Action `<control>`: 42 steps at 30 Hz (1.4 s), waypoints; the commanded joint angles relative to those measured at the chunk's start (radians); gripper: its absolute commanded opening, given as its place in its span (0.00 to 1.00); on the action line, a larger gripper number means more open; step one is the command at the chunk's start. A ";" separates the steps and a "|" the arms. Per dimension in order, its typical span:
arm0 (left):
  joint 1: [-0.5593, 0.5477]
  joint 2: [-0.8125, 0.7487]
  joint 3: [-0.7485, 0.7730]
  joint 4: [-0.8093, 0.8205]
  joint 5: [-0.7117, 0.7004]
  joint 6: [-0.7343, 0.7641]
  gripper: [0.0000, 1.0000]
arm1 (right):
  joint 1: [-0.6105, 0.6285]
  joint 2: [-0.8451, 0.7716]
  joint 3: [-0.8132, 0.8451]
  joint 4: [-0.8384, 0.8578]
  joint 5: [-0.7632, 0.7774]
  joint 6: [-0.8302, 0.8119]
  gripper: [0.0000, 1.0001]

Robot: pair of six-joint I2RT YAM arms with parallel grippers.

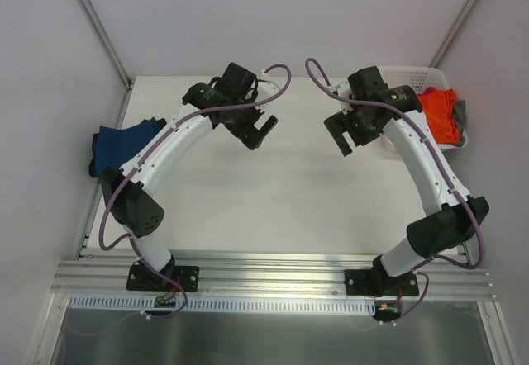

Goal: Fold and stack the t-shirts
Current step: Grab the tshirt from the pile

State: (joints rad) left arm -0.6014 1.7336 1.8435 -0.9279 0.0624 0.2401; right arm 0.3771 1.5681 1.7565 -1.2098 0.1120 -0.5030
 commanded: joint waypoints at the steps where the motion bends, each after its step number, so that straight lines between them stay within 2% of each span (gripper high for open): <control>1: -0.006 0.003 0.043 0.003 0.022 -0.027 0.99 | 0.005 -0.031 -0.014 0.052 0.101 -0.026 0.97; 5: -0.006 0.000 0.037 0.003 0.020 -0.027 0.99 | 0.005 -0.022 -0.074 0.101 0.215 -0.122 0.97; 9: -0.006 -0.005 0.034 0.001 0.005 -0.021 0.99 | 0.005 -0.011 -0.066 0.098 0.196 -0.164 0.97; 13: -0.006 -0.006 0.025 0.004 -0.021 -0.016 0.99 | 0.005 0.018 0.027 0.111 0.164 -0.164 0.97; 18: -0.006 0.010 0.034 0.009 -0.036 -0.016 0.99 | -0.020 0.170 0.285 0.179 0.284 -0.166 0.98; 20: -0.006 0.020 0.039 0.011 -0.053 -0.021 0.99 | -0.082 0.236 0.404 0.182 0.259 -0.091 0.99; 22: -0.005 0.026 0.037 0.011 -0.058 -0.018 0.99 | -0.151 0.355 0.594 0.181 0.229 -0.040 0.99; 25: -0.005 0.040 0.036 0.023 -0.052 -0.036 0.99 | -0.217 0.491 0.754 0.202 0.181 -0.008 0.99; 29: 0.006 0.049 0.030 0.046 -0.042 -0.079 0.99 | -0.286 0.593 0.793 0.220 0.235 -0.005 0.99; 31: 0.011 0.052 0.020 0.052 -0.058 -0.079 0.99 | -0.337 0.638 0.791 0.225 0.317 0.003 0.99; 36: 0.049 0.075 0.008 0.055 -0.121 -0.081 0.99 | -0.411 0.670 0.795 0.225 0.337 -0.003 0.85; 42: 0.060 0.115 0.040 0.054 -0.150 -0.071 0.99 | -0.506 0.734 0.848 0.228 0.345 0.026 0.80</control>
State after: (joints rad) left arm -0.5430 1.8297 1.8454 -0.8822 -0.0521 0.1745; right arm -0.0822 2.2982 2.5290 -0.9886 0.4171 -0.5114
